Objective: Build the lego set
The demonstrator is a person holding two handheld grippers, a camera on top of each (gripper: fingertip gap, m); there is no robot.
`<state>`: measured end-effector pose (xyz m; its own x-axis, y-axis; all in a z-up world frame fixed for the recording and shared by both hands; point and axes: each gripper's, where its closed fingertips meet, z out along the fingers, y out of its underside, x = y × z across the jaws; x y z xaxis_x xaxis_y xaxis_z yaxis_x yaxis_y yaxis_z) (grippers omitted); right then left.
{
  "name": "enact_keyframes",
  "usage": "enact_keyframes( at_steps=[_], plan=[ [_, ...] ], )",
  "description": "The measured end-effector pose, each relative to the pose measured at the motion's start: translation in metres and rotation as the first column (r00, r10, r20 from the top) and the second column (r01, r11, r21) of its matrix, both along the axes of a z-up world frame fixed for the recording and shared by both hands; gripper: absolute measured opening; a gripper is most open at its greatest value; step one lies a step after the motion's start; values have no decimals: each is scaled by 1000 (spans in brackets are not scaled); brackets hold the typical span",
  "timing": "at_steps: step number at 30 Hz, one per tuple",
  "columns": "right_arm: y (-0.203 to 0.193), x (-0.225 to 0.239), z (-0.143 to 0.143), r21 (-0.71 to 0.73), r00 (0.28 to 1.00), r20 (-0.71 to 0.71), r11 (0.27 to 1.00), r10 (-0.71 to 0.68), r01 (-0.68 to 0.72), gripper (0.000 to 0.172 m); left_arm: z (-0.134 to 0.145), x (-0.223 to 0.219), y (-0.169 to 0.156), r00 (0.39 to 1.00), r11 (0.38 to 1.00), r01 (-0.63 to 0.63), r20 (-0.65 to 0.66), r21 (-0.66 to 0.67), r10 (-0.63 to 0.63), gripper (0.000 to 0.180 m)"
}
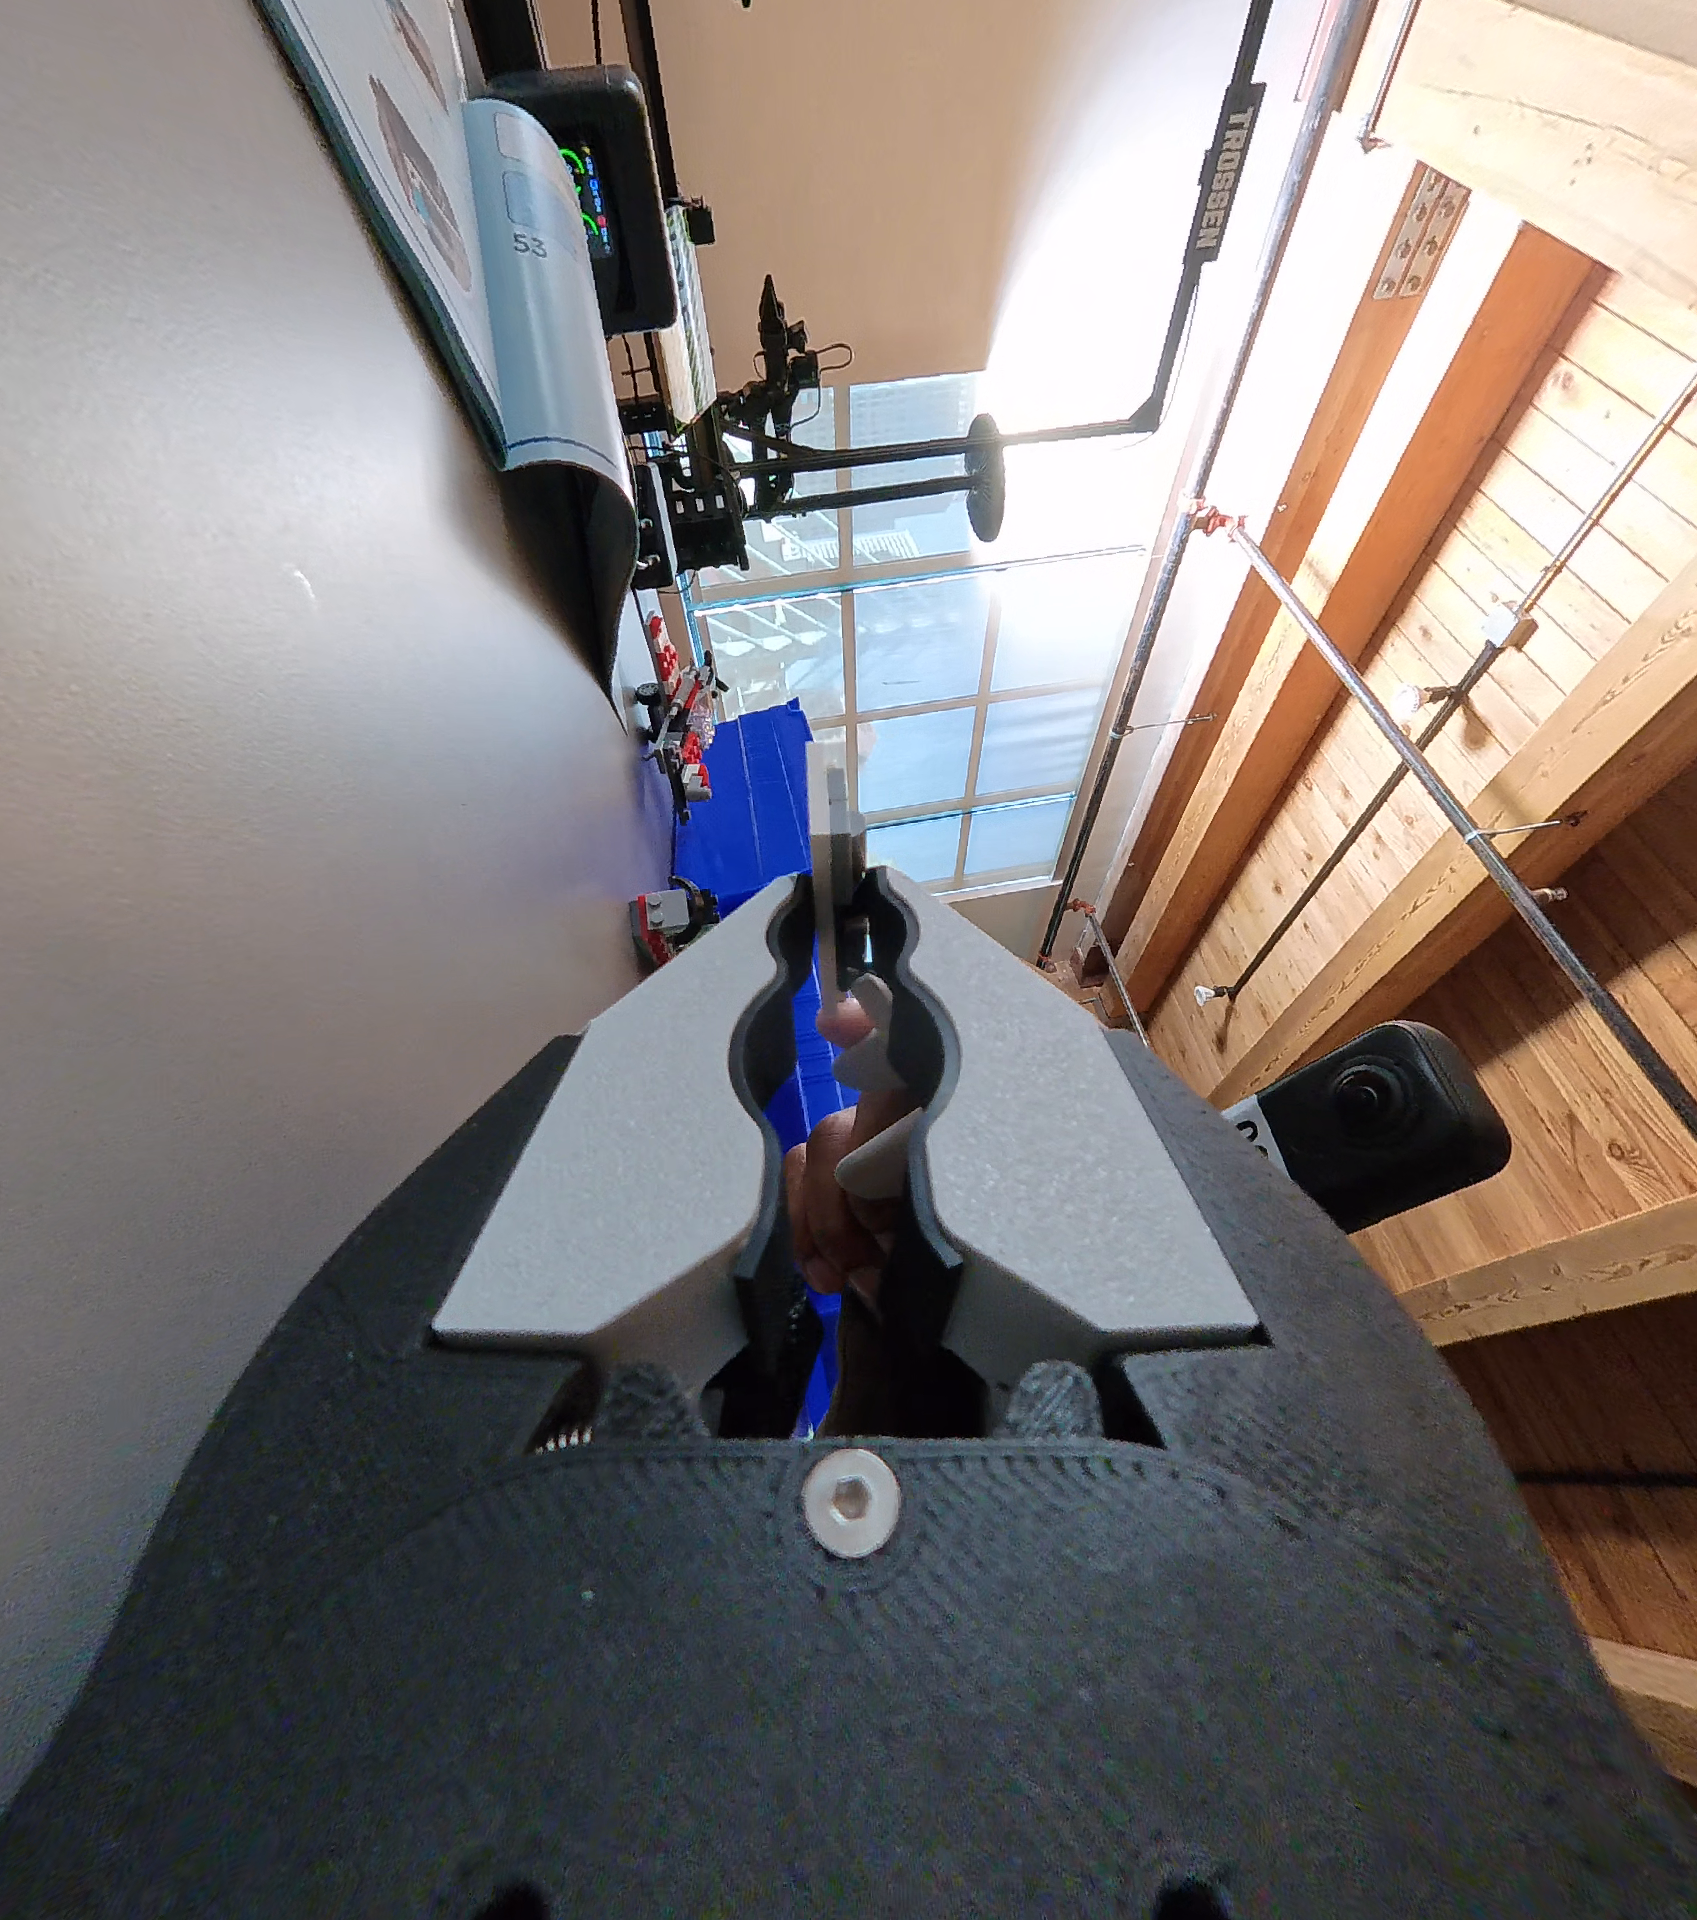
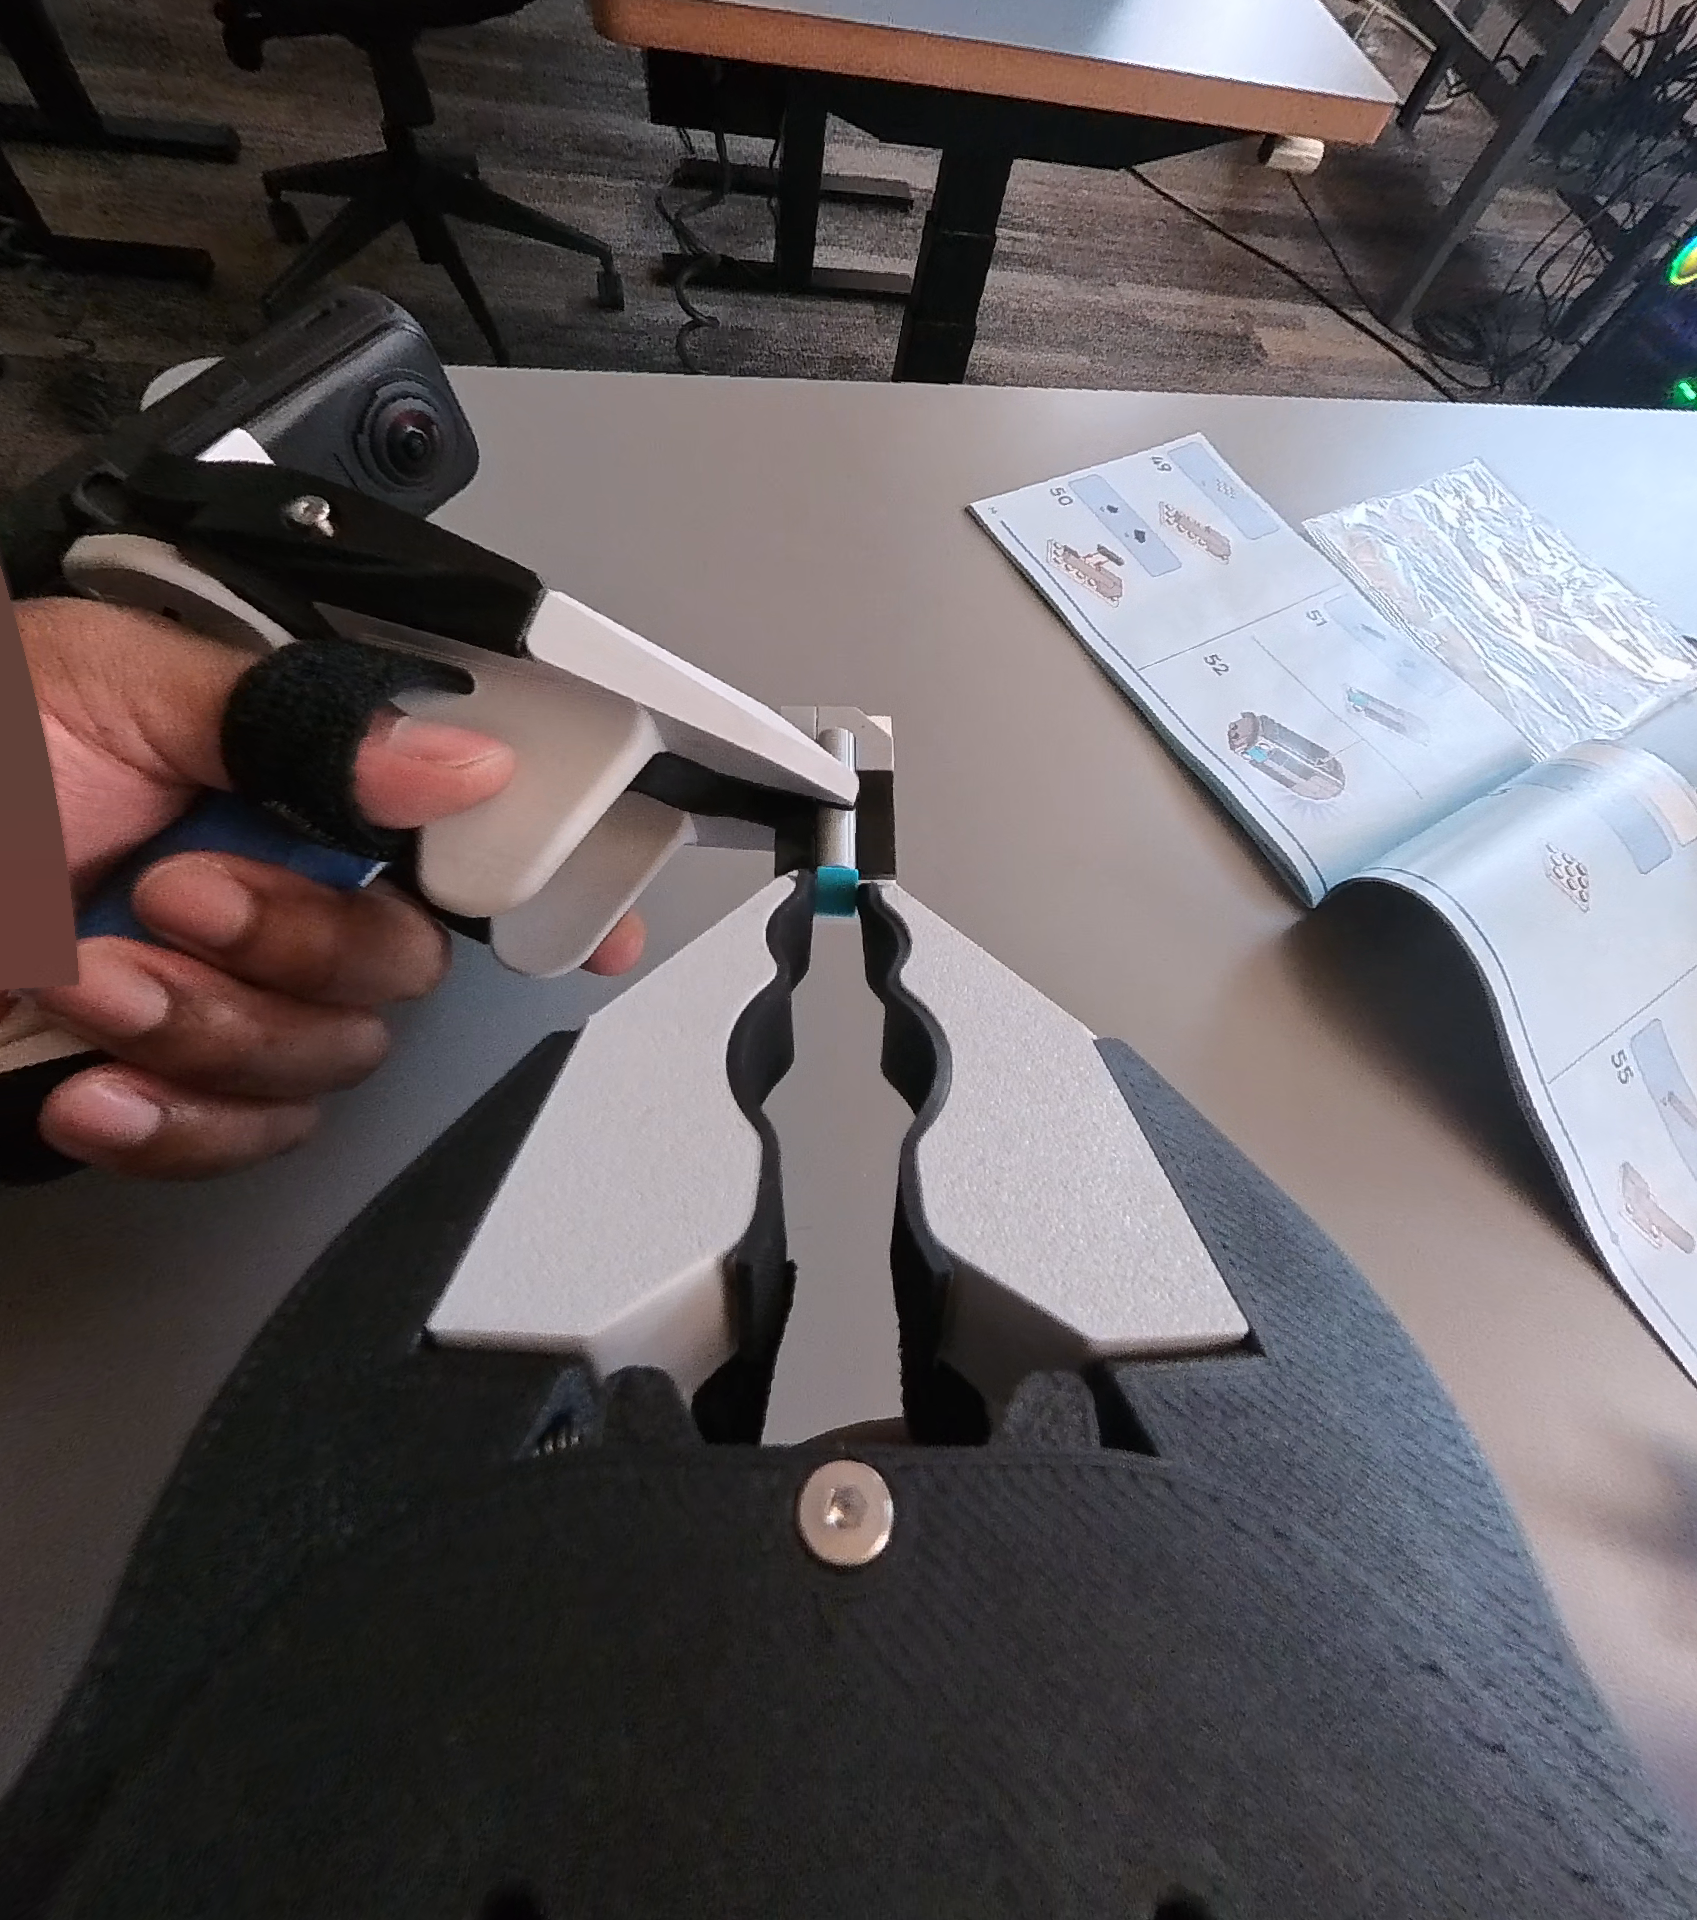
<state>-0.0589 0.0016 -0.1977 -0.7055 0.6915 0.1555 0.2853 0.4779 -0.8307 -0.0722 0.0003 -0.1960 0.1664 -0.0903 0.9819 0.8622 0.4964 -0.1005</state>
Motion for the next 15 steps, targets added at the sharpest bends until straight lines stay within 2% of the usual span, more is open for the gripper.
enact_keyframes(
  at_steps=[15],
  plan=[
    [-1,-1,0,1,1000,-12,1000,-2,2,12,0,0,-1,1000,1000,-6,9,5,5,10]
  ],
)
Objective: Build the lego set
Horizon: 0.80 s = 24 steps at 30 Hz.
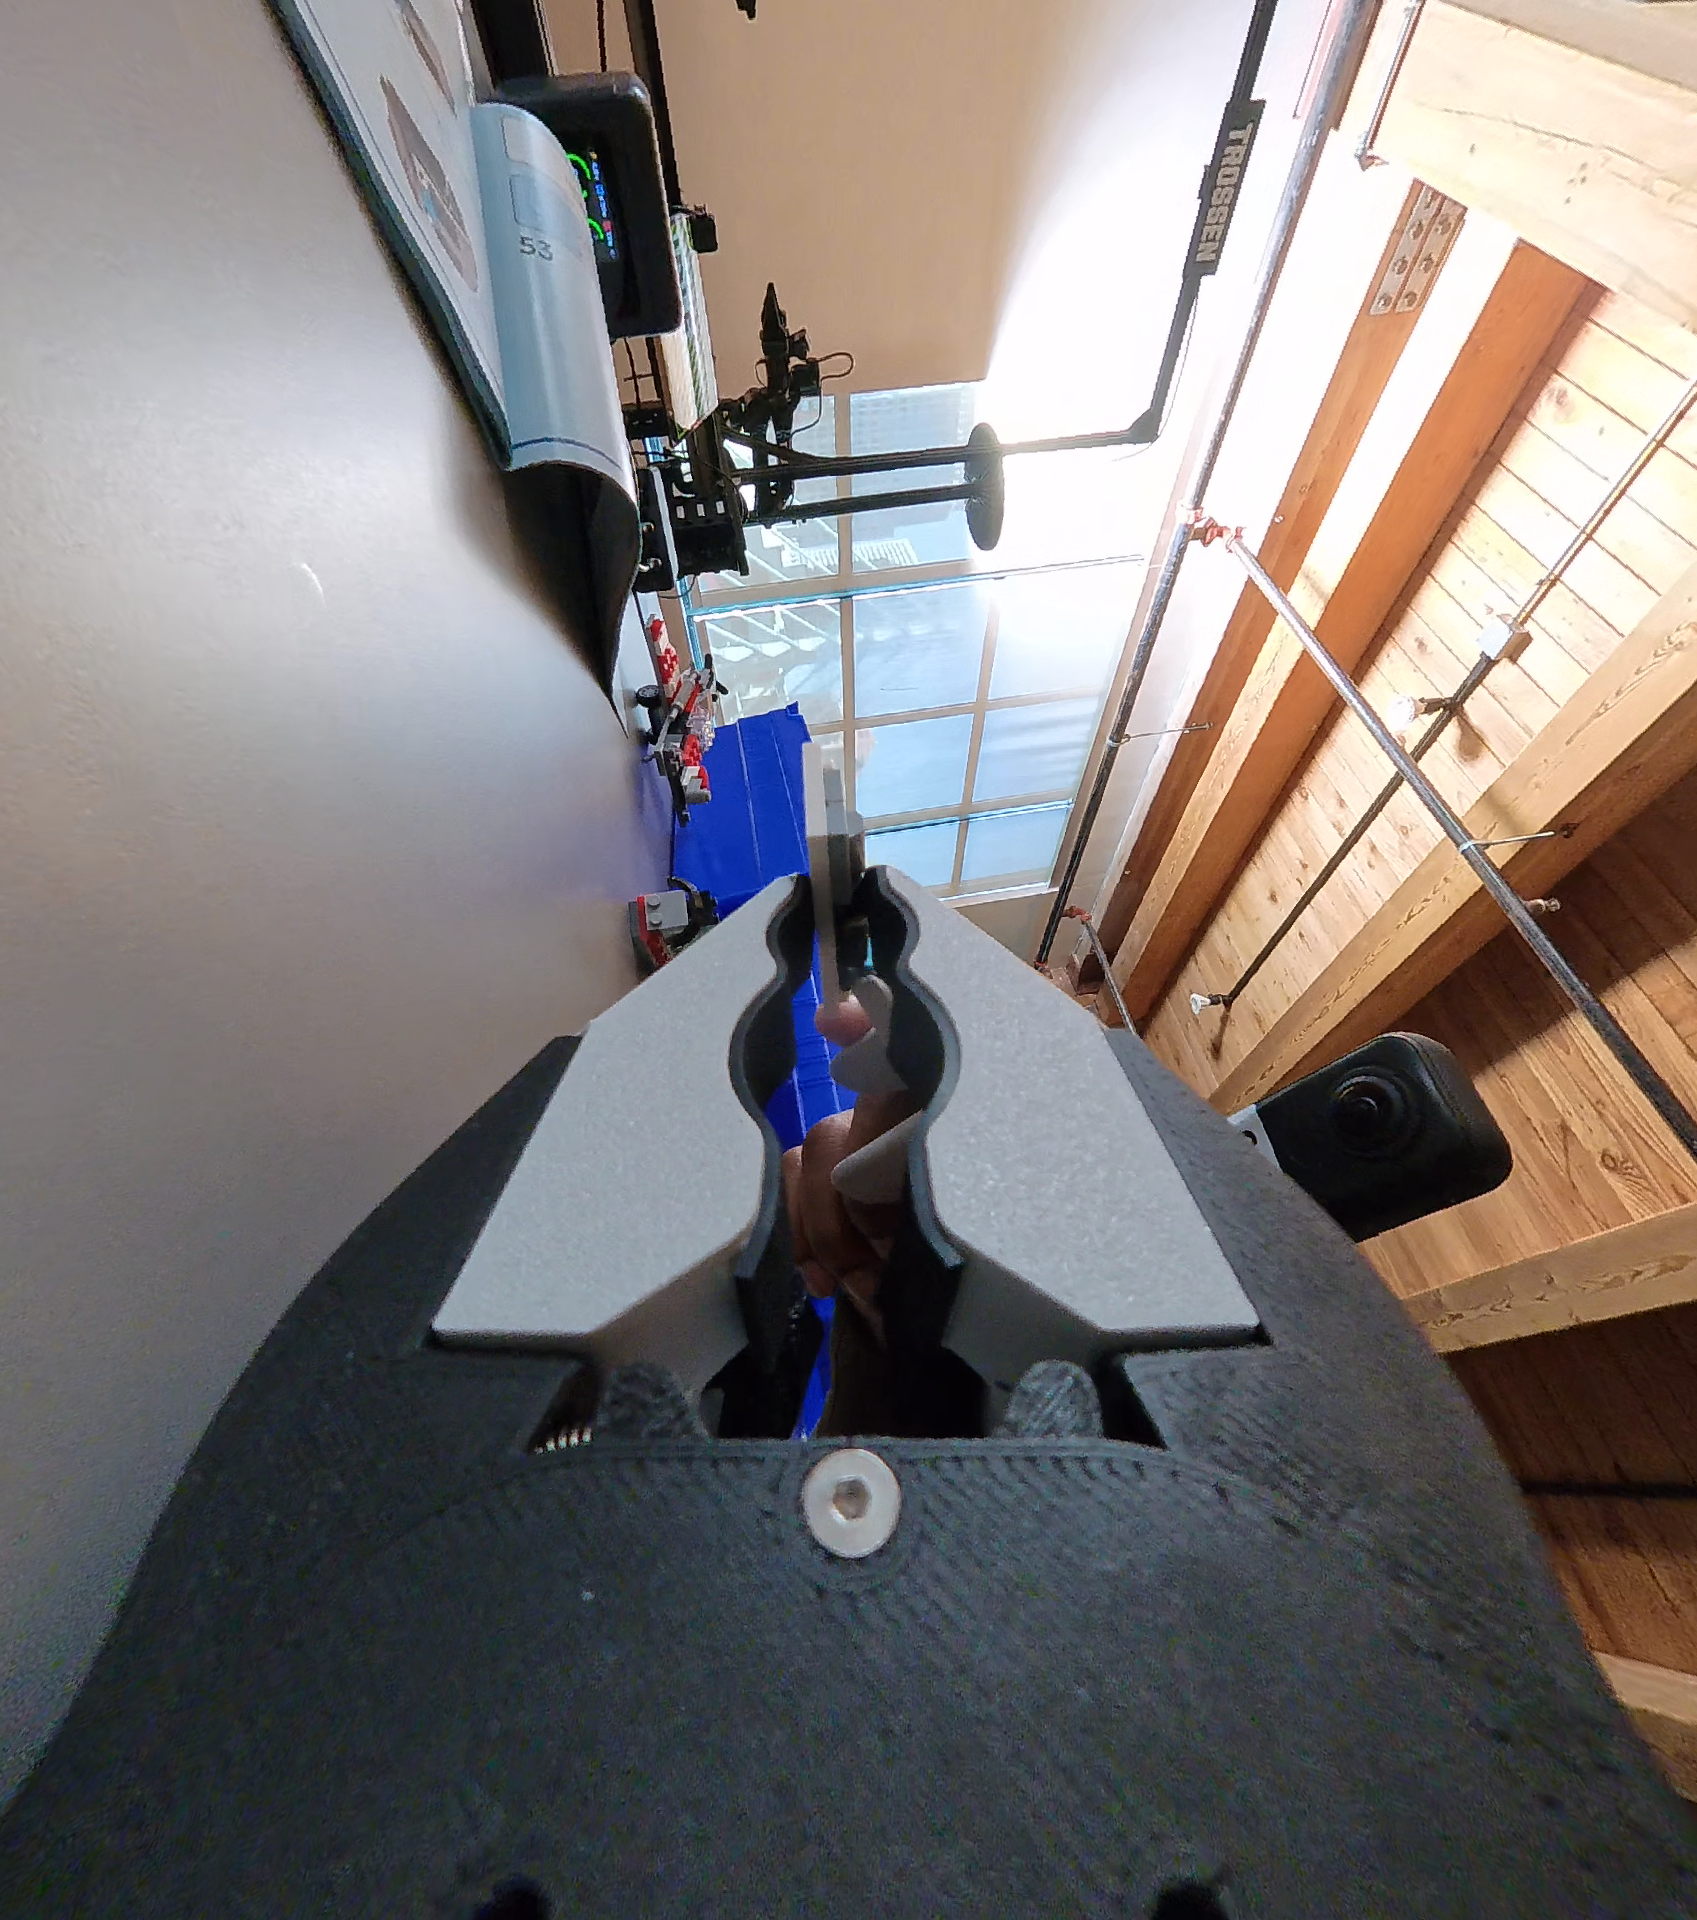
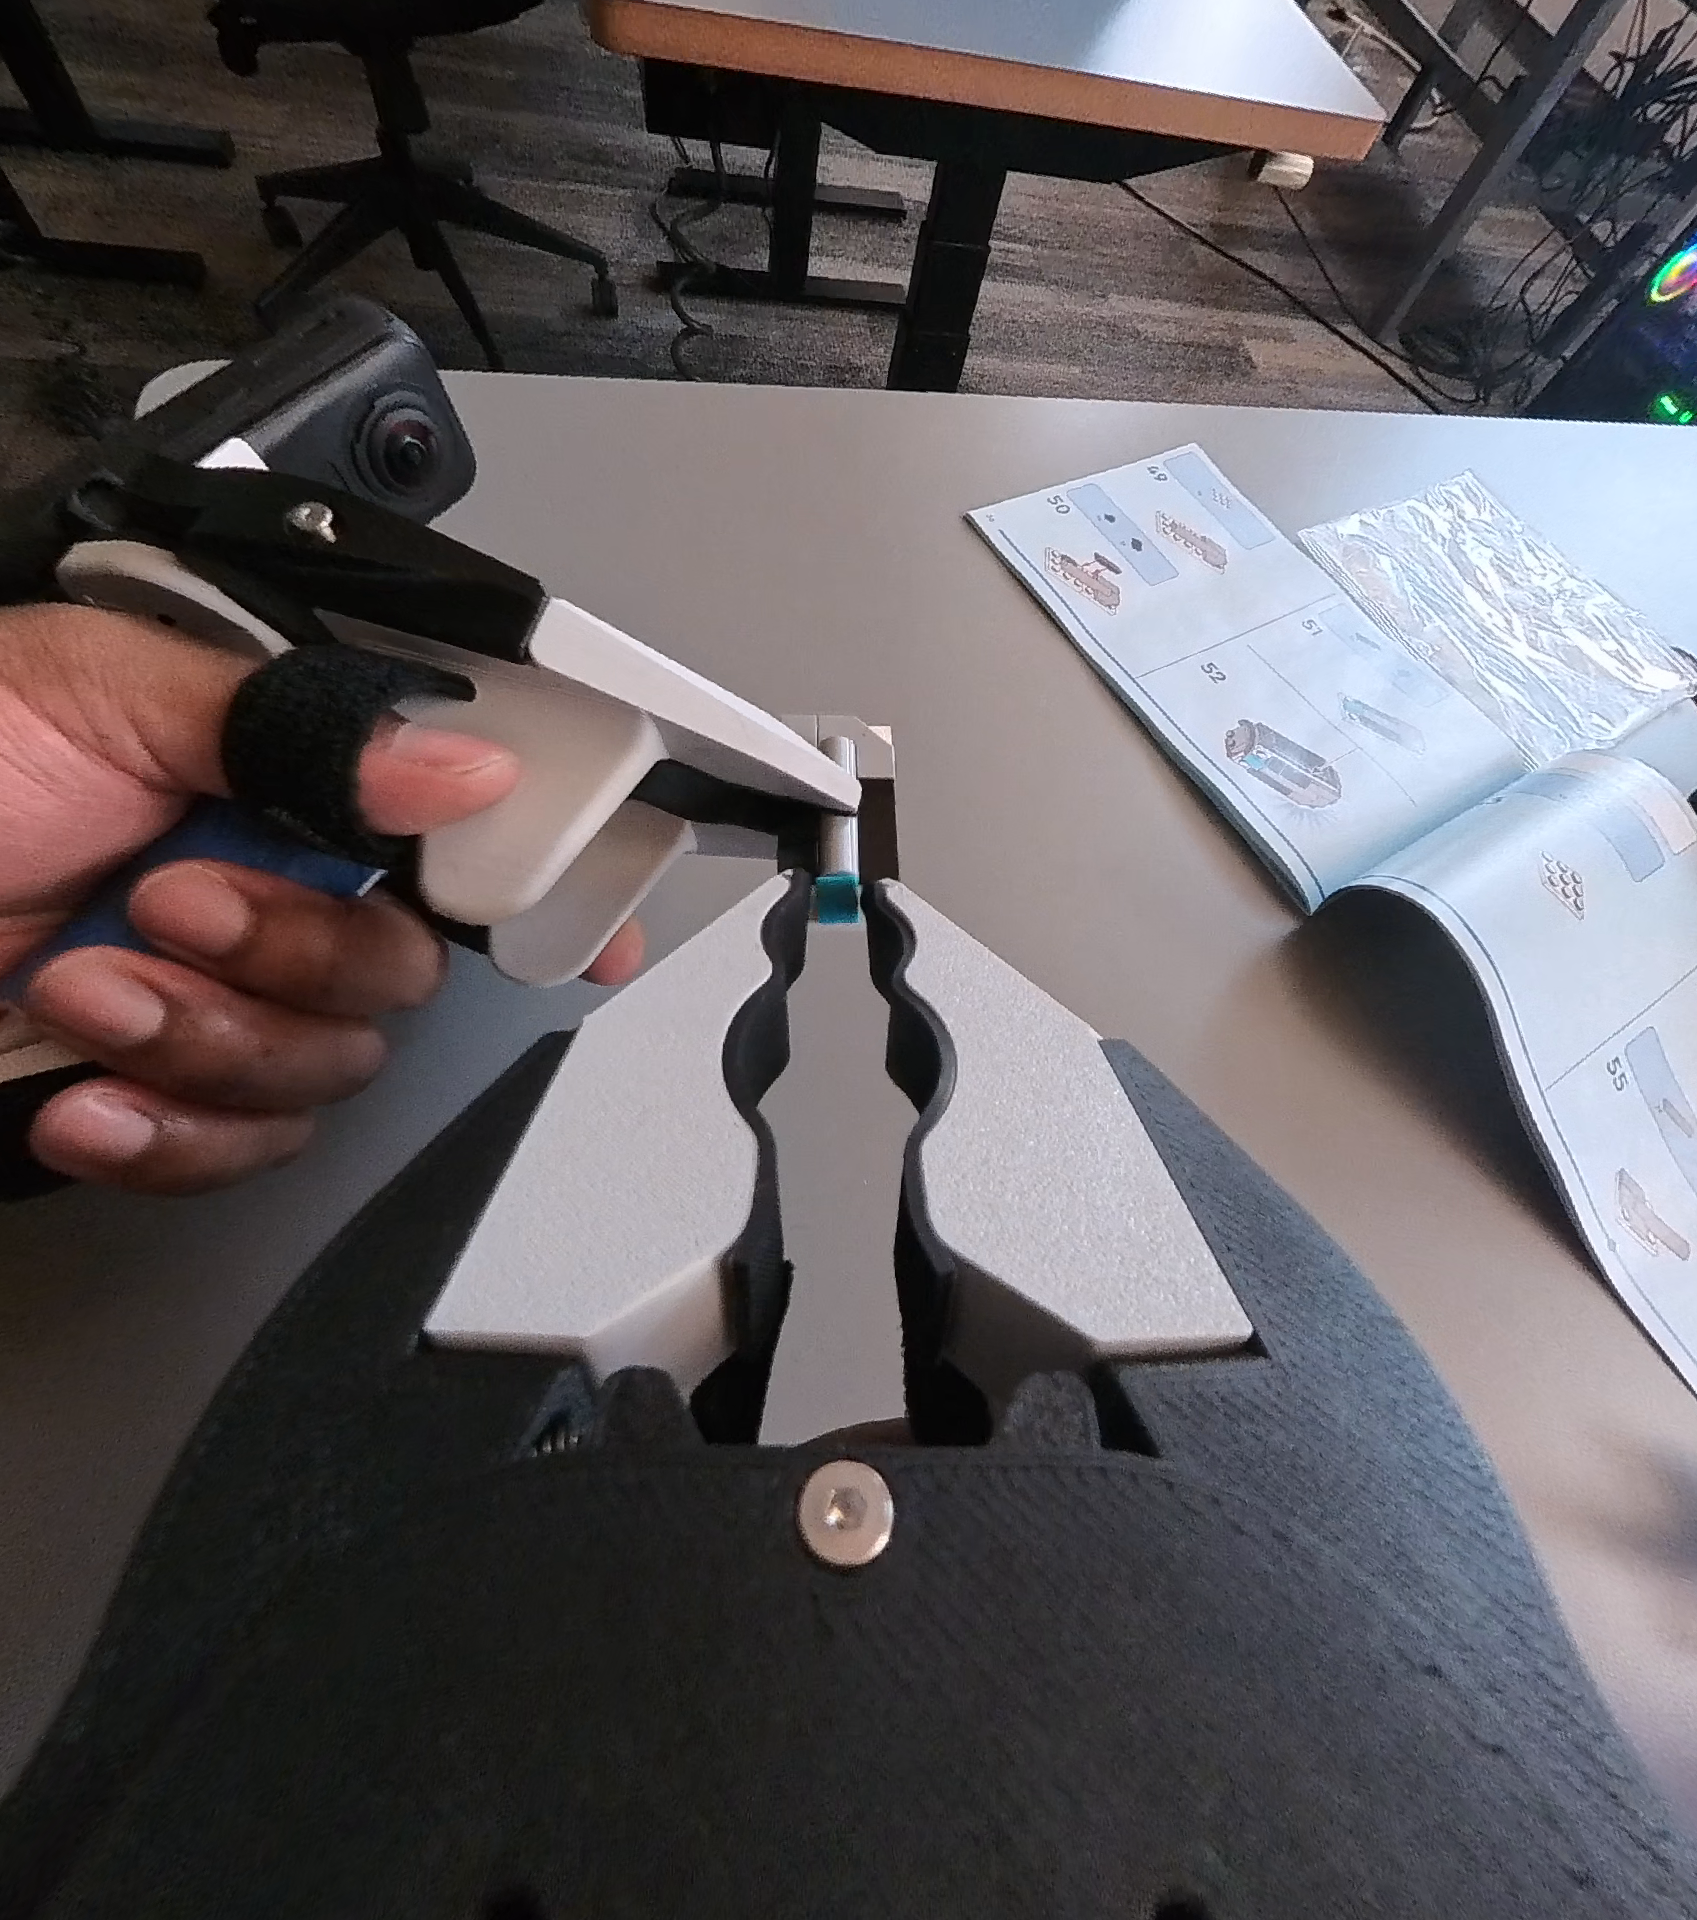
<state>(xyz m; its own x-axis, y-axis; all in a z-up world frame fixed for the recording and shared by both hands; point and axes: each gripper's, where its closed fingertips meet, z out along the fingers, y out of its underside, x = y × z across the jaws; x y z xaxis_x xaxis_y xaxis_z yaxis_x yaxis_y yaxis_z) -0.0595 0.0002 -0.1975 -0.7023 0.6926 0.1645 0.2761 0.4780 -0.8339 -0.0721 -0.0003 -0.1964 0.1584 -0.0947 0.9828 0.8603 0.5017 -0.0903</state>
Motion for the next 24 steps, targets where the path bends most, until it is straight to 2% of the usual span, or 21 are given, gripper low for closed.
enact_keyframes(
  at_steps=[8,13,18,21,24],
  plan=[
    [1,-1,4,-26,1000,-6,1000,-10,9,19,0,-1,-2,1000,1000,-6,7,12,6,10],
    [7,0,13,-205,997,59,978,-39,51,26,1,-2,-4,1000,999,-12,12,29,12,10],
    [19,0,11,-395,981,174,906,-90,154,31,3,-3,-5,1000,998,-9,20,54,8,10],
    [22,0,10,-496,961,256,839,-103,222,31,4,-4,-6,1000,997,-8,20,70,7,10],
    [18,2,9,-595,938,342,759,-58,264,30,7,-3,-5,1000,996,0,16,89,-1,10]
  ],
)
